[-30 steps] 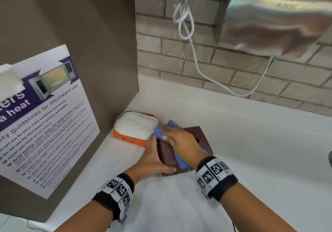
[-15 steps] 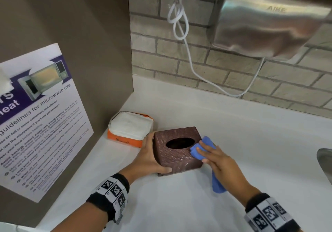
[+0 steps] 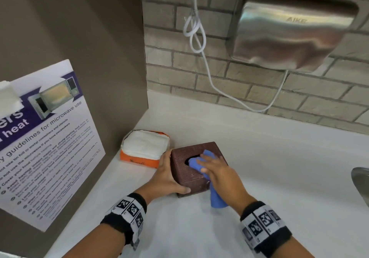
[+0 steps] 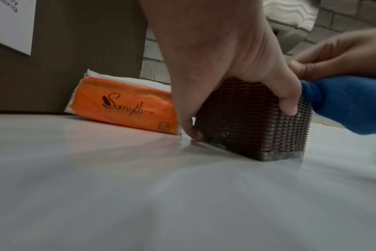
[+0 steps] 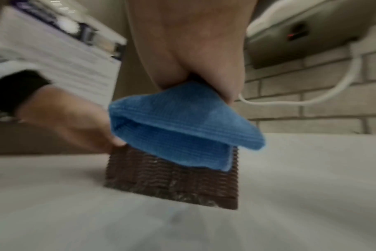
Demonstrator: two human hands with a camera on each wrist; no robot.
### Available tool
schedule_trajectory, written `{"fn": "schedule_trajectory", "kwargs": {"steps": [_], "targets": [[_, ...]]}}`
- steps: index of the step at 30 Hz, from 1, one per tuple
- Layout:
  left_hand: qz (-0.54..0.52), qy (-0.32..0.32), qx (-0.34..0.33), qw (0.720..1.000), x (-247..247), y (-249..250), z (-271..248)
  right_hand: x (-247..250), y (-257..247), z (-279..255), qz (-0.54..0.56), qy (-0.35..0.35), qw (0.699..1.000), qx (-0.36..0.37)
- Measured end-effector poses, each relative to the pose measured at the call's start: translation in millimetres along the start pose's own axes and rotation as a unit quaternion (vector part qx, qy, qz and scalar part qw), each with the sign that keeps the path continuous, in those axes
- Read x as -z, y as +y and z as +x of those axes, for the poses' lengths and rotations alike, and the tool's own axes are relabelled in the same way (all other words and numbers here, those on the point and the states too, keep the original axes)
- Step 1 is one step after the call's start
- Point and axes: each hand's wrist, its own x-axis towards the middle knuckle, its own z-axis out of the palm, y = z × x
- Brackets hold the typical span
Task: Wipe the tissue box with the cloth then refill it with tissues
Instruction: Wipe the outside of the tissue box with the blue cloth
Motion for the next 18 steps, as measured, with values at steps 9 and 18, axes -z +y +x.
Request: {"fn": "schedule_trajectory", "kwargs": {"steps": [9,18], "targets": [[-0.023,-0.063,-0.028,0.997,8,-1,2,49,0,22,0.165,0.033,0.975,-0.145],[-0.039,-0.055,-0.031,0.997,3,-7,5,-5,4,28,-0.094,0.022,0.982,-0.161]]}}
